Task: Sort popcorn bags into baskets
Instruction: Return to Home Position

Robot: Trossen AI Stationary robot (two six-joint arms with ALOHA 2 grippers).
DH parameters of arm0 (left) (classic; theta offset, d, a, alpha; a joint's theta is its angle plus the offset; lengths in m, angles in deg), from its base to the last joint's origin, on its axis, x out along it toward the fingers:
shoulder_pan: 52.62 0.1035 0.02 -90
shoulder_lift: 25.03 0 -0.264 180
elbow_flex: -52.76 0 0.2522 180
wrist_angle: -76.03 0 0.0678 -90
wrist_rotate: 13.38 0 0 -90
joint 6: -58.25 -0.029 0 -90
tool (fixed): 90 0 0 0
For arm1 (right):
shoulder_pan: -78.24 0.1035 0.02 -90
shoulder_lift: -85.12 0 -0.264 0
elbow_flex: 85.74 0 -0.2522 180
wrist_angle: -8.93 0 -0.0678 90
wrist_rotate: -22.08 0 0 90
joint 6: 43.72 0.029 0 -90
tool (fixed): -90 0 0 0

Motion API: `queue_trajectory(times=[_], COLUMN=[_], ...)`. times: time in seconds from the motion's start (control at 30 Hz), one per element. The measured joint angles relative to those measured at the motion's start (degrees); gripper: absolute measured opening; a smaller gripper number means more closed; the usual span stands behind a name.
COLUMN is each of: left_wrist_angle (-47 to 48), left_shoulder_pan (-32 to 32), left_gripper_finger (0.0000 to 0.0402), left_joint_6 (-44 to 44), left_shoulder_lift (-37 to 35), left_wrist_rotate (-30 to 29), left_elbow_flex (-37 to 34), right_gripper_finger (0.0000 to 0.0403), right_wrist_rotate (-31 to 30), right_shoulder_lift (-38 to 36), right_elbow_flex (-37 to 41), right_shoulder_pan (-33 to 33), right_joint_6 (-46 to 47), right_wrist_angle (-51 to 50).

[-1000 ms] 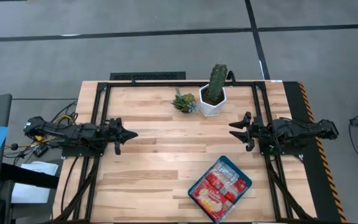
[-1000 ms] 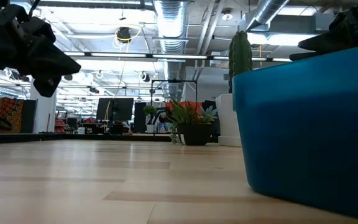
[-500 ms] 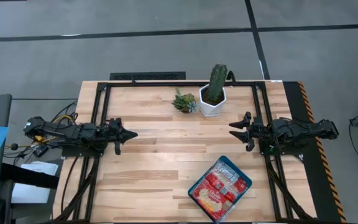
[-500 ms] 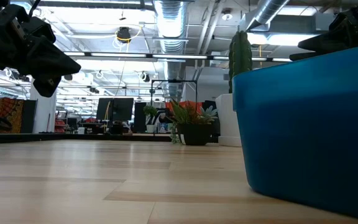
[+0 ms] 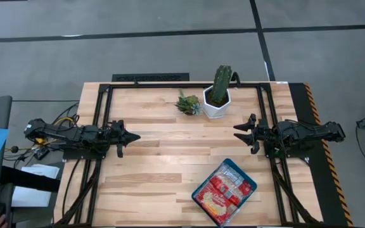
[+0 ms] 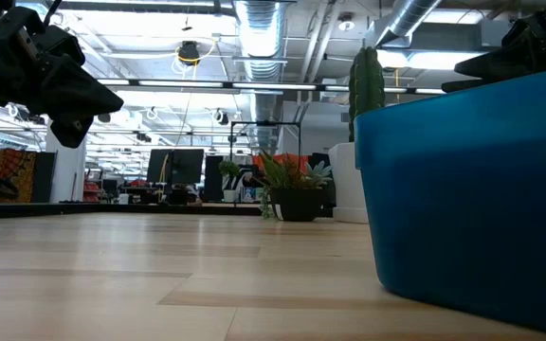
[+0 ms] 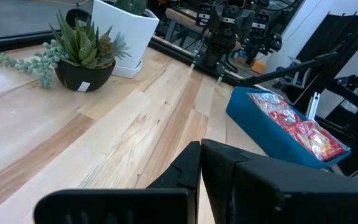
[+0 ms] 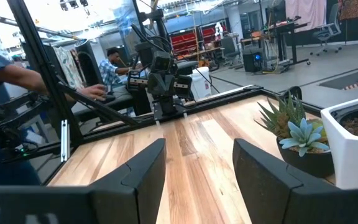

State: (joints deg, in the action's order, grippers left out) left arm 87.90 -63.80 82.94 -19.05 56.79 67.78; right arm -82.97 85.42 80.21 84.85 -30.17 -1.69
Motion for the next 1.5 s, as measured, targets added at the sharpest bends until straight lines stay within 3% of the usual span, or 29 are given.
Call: queue_trajectory(times=[1.5], left_wrist_angle=[-0.02], left_shoulder_pan=[0.00], left_gripper_finger=[0.0002], left_joint_6=[-0.02], left_shoulder_lift=[0.00], left_wrist_rotate=[-0.04], left_elbow_flex=[0.04], right_gripper_finger=[0.0199], right_wrist_rotate=[0.00], right_shoulder_lift=[0.00], right_elbow_flex=[0.00], right_shoulder_pan=[0.00], right_joint_6=[0.01], right_wrist_angle=[0.00])
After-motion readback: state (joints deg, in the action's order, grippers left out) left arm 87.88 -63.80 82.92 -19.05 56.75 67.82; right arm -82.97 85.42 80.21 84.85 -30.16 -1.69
